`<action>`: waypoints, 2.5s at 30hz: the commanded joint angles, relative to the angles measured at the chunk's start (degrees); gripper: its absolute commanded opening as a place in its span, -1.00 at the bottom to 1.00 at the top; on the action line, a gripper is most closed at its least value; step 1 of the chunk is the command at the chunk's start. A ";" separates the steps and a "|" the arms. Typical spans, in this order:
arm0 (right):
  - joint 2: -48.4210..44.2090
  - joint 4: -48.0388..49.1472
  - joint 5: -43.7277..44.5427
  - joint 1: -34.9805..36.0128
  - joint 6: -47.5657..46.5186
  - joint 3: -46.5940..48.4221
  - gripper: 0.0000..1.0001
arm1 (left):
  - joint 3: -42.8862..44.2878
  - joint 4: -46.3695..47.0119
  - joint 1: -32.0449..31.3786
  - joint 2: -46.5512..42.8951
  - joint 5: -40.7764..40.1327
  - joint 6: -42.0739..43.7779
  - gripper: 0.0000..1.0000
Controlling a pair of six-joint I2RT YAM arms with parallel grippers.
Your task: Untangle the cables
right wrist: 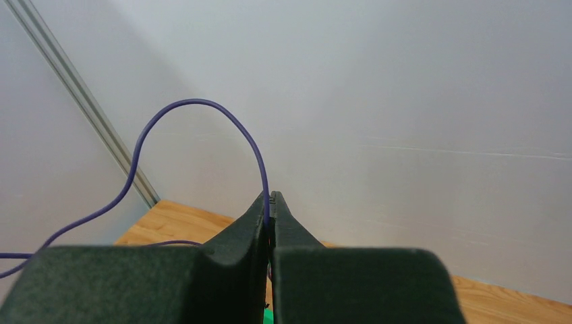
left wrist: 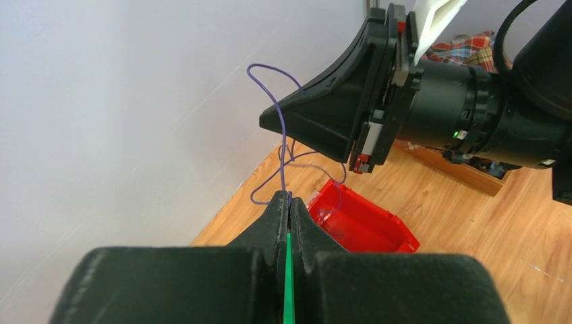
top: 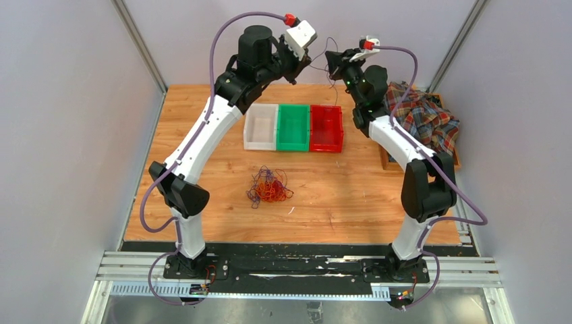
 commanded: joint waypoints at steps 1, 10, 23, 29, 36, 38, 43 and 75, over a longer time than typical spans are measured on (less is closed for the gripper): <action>1.67 0.04 -0.32 -1.50 -1.36 1.71 -0.99 | 0.82 1.21 -0.61 0.51 0.37 -0.52 -0.99; -0.44 -0.44 -3.98 -1.21 3.43 -10.23 -0.70 | -3.99 0.91 -0.72 -0.15 0.21 0.57 -0.99; -13.82 -7.18 -0.73 -0.13 7.81 -32.30 0.21 | -1.45 1.35 -1.67 5.25 -0.72 0.66 -0.99; -22.49 -3.63 8.38 -0.13 10.83 -44.42 0.25 | 3.39 0.83 -3.68 8.91 1.43 -0.28 -0.99; -27.49 -3.44 10.99 -0.30 11.73 -48.35 0.24 | 7.32 1.93 -7.82 8.61 1.21 3.37 -0.99; -28.90 -2.92 11.62 -0.27 12.20 -49.44 0.24 | 7.18 1.98 -8.75 7.62 0.67 3.65 -0.99; -32.60 -1.90 13.51 -0.68 13.63 -52.24 0.24 | 6.81 2.45 -9.80 5.81 0.90 2.82 -0.99; -43.17 -0.56 18.18 -2.85 15.64 -62.67 0.12 | 3.26 3.54 -10.80 14.76 2.62 -14.79 -0.99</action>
